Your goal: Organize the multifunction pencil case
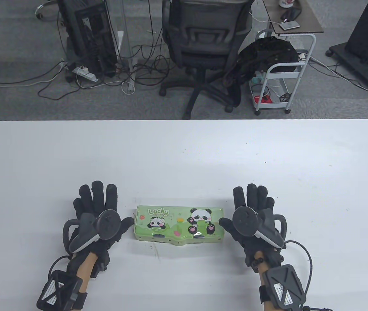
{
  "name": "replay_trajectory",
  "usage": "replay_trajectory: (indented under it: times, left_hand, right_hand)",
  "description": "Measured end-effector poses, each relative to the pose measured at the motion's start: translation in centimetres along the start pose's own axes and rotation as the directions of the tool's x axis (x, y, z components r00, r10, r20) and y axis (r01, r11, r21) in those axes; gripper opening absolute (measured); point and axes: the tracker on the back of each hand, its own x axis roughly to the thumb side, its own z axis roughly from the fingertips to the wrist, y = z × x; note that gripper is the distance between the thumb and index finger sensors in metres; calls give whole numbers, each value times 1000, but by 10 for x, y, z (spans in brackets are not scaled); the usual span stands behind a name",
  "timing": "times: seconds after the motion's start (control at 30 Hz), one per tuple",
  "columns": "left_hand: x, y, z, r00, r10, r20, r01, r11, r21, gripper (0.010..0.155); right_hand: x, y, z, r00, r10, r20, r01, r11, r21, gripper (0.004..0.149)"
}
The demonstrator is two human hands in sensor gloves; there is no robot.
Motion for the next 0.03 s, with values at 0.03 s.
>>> replay_trajectory:
  times: [0.03]
  left_hand:
    - [0,0,0,1000,-2,1,2,1000,-1,102]
  right_hand:
    - [0,0,0,1000,2,1,-2,1000,1,97]
